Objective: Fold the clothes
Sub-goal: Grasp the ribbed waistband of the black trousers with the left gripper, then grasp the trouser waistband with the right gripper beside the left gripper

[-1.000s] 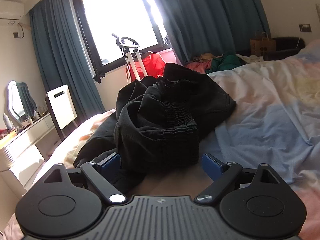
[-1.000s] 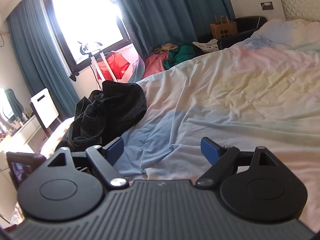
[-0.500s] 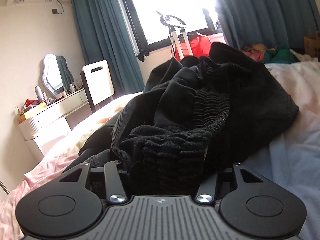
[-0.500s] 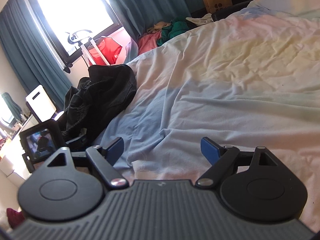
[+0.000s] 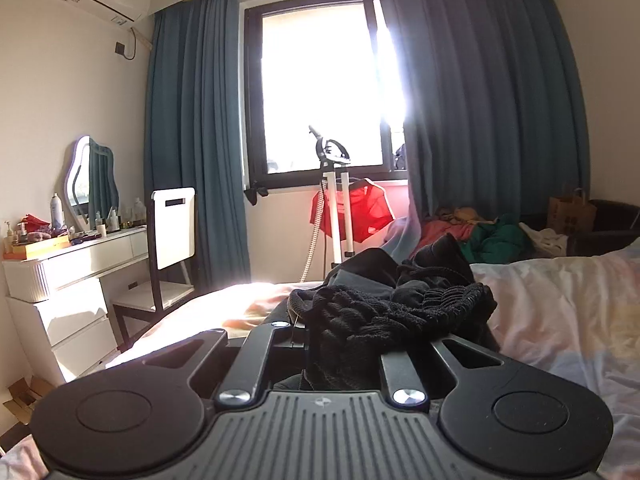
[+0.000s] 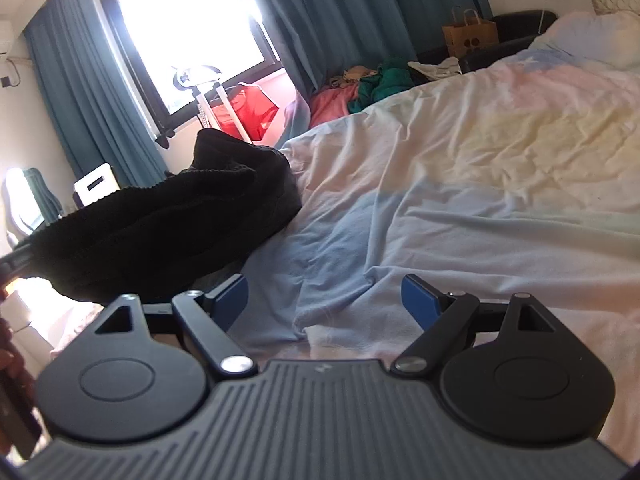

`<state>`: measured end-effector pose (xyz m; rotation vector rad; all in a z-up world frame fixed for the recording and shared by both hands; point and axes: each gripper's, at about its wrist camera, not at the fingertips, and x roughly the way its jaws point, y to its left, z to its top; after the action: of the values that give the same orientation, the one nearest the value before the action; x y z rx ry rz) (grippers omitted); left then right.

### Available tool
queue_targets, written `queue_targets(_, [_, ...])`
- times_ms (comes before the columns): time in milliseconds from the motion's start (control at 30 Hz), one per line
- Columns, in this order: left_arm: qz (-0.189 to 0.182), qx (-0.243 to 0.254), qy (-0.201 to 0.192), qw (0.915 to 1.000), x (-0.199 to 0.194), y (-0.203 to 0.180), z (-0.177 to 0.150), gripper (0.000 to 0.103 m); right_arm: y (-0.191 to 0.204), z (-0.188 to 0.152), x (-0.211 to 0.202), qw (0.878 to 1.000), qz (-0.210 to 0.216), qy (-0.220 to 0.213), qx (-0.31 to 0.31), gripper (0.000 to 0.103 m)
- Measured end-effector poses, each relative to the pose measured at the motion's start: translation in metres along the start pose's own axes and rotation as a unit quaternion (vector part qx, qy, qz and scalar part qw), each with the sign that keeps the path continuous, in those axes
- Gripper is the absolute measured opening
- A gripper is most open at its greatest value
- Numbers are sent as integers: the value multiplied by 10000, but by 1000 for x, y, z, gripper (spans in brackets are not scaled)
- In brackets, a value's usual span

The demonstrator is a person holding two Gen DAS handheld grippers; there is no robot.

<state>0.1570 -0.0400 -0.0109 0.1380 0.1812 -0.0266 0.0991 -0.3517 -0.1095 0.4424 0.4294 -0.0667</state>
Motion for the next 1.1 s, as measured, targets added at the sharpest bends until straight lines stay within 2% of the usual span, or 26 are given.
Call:
queue_targets(133, [-417,316,-118,9986,-76,29,8,12,18,-4,-12,9992,205,-100,-314,85])
queue_targets(267, [-551,545,176,9968,-113,68,-10,12,35,-15,-18,9974,411,185,-565,85])
queue_targets(400, [-341,398,614,9967,-105,106,-51,13,47,-29,-16,9934,549,644,-780,85])
queue_targets(467, [-312,187,1066,9936,-91,125,-65,13,48,-37,-9,9894,599,1021,-843,85])
queue_targets(533, [-317,42,1300,9910,-79,136,-73,13,46,-42,-3,9877,577,1228,-778,85])
queue_targets(633, [-312,-7,1376,9900,-68,145,-77,14,46,-50,6,9853,464,1446,-786,85])
queue_targets(733, [-297,-79,1418,9894,-61,147,-79,15,49,-56,18,9839,250,1470,-981,83])
queue_targets(767, [-280,-104,1466,9887,-59,147,-80,16,49,-57,23,9835,194,1482,-1021,78])
queue_targets(933, [-202,-444,1807,9823,-47,143,-80,18,48,-59,46,9826,8,1435,-1177,69])
queue_targets(1033, [-215,-574,1911,9796,-45,149,-81,21,51,-59,52,9824,60,1397,-1241,52])
queue_targets(1067, [-241,-558,1950,9789,-45,148,-81,22,53,-60,52,9821,120,1412,-1244,41])
queue_targets(1100, [-293,-507,1985,9784,-46,147,-80,22,57,-59,49,9819,79,1372,-1306,40])
